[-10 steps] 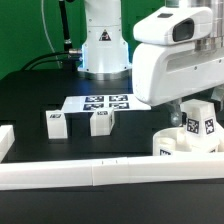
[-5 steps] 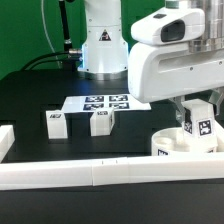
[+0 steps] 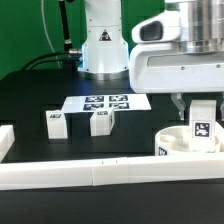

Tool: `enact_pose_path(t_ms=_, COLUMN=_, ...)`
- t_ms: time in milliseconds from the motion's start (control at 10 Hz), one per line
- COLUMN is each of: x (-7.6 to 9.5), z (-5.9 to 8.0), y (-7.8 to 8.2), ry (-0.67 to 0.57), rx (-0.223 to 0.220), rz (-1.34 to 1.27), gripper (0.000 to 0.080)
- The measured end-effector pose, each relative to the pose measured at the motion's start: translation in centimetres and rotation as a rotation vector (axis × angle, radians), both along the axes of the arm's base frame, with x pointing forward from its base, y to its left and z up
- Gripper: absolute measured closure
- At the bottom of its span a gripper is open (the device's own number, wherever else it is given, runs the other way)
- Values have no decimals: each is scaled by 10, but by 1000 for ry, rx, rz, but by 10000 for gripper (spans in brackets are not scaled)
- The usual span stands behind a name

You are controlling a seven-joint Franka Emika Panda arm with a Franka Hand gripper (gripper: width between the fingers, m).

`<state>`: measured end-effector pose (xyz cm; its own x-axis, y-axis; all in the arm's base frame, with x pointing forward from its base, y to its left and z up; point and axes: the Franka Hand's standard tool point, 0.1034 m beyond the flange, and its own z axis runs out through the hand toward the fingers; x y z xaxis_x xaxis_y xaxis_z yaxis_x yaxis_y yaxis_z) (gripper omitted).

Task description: Assemble stool

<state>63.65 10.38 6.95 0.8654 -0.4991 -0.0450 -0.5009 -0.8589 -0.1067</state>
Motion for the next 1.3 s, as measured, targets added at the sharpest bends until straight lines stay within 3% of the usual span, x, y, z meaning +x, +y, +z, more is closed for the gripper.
enact_pose_path(t_ms=100, x=0, z=0, y=2, ry=12, rx=38, rz=-252, gripper=462)
enact_pose_path(t_ms=200, x=0, z=0, y=1, ry=24, rx=66, rz=-326, gripper=462)
enact_pose_path(t_ms=800, x=2, z=5, y=4, ry=104, rx=113, rz=-865, gripper=462)
enact_pose_path(t_ms=1300, x=3, z=2, y=15, ry=158, rx=263, rz=-1596, gripper=462)
